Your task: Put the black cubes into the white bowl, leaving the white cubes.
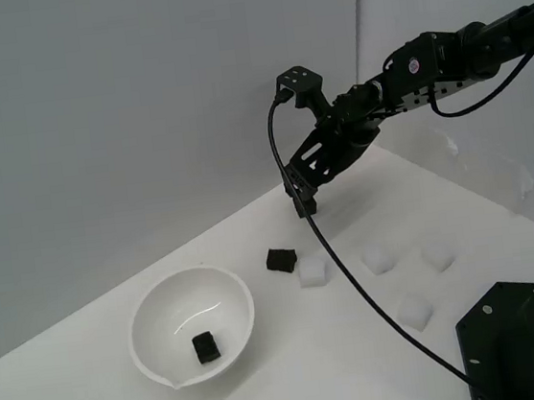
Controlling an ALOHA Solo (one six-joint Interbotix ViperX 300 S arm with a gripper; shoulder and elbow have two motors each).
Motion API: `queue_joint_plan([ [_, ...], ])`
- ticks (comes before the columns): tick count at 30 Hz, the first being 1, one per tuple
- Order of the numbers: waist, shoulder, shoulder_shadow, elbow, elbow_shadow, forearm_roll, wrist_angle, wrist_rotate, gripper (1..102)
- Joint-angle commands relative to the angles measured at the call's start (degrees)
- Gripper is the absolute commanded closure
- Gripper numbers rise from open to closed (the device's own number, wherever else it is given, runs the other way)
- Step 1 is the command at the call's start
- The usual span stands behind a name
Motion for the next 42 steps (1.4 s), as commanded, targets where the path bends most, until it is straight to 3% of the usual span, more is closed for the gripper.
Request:
queue_joint_plan([
  [1, 0.09, 1.23, 1.49, 0.35, 0.09, -1.41, -0.7, 0.88, 3],
  [25, -1.58, -5.36, -5.1, 0.26, 0.0, -2.2, -1.85, 0.88, 3],
  [31, -1.49, -6.42, -6.06, 0.18, -0.09, -2.29, -2.72, 0.88, 7],
  [33, -1.58, -6.42, -5.98, 0.18, -0.18, -2.2, -2.72, 0.88, 20],
  [37, -1.49, -5.89, -5.45, 0.7, 0.26, -2.2, -2.64, 0.79, 79],
  [42, -1.58, -5.01, -4.66, 0.97, 0.7, -2.2, -2.2, 0.79, 100],
])
